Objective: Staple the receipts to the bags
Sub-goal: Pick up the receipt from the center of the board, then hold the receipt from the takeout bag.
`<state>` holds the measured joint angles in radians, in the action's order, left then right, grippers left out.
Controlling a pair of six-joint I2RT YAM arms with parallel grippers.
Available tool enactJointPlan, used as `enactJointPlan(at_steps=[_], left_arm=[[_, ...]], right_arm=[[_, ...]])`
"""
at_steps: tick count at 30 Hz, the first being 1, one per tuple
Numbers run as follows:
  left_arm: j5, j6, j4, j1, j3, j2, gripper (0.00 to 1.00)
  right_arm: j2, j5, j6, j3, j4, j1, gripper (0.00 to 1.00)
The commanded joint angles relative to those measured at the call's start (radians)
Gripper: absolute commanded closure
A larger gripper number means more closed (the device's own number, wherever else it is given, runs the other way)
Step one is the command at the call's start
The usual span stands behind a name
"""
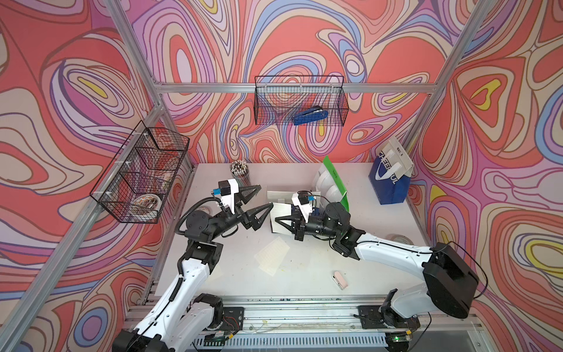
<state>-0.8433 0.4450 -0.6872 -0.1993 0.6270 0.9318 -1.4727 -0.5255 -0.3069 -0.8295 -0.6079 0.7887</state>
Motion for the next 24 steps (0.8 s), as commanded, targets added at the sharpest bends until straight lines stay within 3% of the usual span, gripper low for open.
enactJointPlan(at_steps=[1,6,12,20,24], left_arm=[[-0.029,-0.228,0.228,0.012,0.028,0.071,0.00],[-0.033,-0.211,0.227,0.012,0.055,0.166,0.00],[-0.054,-0.367,0.392,0.013,0.140,0.232,0.00],[-0.042,-0.387,0.368,0.045,0.185,0.289,0.00],[-0.114,-0.492,0.380,0.057,0.237,0.337,0.02]], right_arm=[[-0.035,0.048,-0.027,0.000,0.031,-0.027,1.00],[-0.090,-0.011,-0.040,-0.037,0.040,-0.058,1.00],[-0.137,-0.042,-0.076,-0.057,-0.006,-0.074,1.00],[-0.176,-0.029,-0.100,-0.092,-0.036,-0.083,1.00],[-0.184,-0.031,-0.117,-0.096,-0.053,-0.086,1.00]])
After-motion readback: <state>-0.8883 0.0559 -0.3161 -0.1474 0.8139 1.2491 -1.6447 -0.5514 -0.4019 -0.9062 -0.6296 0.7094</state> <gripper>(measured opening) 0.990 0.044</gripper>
